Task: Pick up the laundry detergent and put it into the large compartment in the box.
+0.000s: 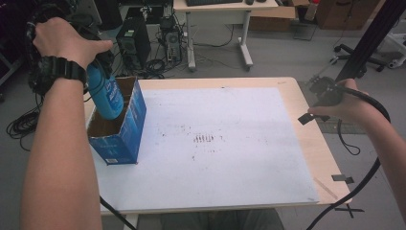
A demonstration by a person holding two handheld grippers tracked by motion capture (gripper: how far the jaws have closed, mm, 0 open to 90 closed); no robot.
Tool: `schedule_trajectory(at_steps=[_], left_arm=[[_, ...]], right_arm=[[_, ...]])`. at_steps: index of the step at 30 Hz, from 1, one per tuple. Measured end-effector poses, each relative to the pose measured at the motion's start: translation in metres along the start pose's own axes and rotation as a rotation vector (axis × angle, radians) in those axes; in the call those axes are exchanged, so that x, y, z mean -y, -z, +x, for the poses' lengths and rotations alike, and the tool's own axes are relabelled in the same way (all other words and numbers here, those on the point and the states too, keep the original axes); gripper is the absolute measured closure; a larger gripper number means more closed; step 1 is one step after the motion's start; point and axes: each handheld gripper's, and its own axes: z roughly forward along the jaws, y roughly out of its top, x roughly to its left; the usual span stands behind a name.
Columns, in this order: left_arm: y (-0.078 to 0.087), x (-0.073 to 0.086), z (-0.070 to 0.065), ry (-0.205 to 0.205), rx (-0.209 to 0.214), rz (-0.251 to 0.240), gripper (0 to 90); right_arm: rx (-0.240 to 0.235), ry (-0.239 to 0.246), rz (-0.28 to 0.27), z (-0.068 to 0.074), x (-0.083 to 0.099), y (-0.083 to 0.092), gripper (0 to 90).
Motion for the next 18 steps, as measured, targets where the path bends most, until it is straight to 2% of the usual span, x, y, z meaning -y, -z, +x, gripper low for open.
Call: schedule_trajectory(at_steps=[18], left_arm=[[-0.012,0.001,0.005,0.005,-0.010,0.016,37.6]], right_arm=[[0.000,-0.005,0.003,-0.002,0.002,-0.001,17.5]])
